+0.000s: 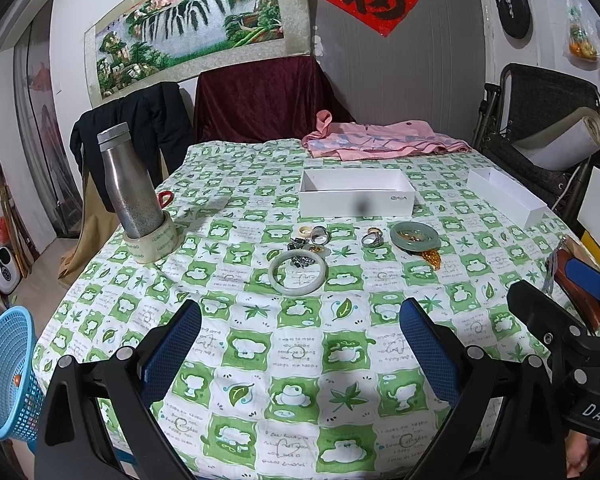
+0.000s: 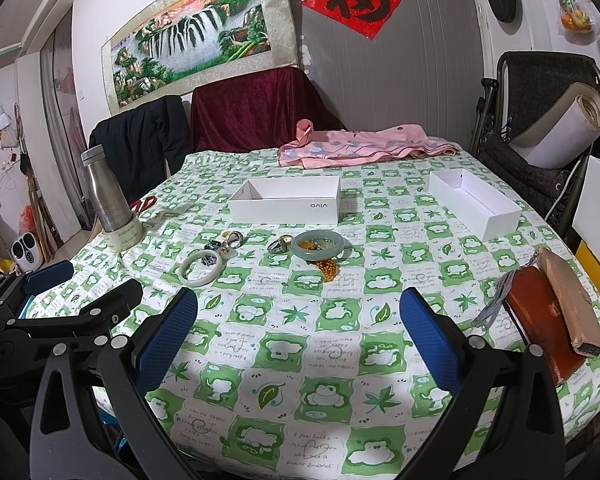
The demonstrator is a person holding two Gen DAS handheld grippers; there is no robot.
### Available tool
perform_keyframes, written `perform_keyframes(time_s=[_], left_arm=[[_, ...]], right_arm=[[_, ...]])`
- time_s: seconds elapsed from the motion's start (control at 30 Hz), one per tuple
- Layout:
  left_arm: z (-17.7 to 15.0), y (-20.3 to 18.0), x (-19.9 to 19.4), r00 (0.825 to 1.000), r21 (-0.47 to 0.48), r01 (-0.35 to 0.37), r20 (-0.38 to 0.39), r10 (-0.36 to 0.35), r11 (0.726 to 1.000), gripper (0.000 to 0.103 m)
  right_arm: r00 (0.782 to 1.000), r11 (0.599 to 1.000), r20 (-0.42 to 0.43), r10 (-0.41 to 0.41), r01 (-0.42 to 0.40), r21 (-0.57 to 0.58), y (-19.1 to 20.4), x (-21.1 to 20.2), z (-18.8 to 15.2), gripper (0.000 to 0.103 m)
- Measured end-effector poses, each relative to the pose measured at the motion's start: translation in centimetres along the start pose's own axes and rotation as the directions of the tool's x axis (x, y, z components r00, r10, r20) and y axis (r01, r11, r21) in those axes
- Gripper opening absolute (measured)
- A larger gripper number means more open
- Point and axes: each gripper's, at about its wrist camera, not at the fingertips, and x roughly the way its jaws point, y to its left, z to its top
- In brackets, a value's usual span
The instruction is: Organize jewelry
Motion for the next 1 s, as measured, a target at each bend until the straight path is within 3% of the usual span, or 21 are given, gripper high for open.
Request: perform_keyframes(time_s=[0.43, 0.83, 1.0], left_arm=[[0.1, 4.4, 3.2, 0.992, -0.138, 0.066, -0.097, -0.08, 0.988, 0.098], [1.9, 4.2, 12.1, 0.962, -0.12, 0.093, -0.245, -0.12, 0.988, 0.098], [2.6, 3.4, 15.7, 0.945, -0.094, 0.097, -0.303, -0.121, 0.991, 0.097]], right_arm=[[0.998, 0.997, -0.057, -0.013, 0.017, 0.073, -3.2, 2.7, -0.4, 0.096], [0.974, 0.999, -0.222, 0.038, -0.03, 0.042, -4.4, 11.3, 1.4, 0.096], [0.953, 0.999, -0.297, 0.052, -0.05, 0.014, -4.2, 16.5, 3.0, 0.096]])
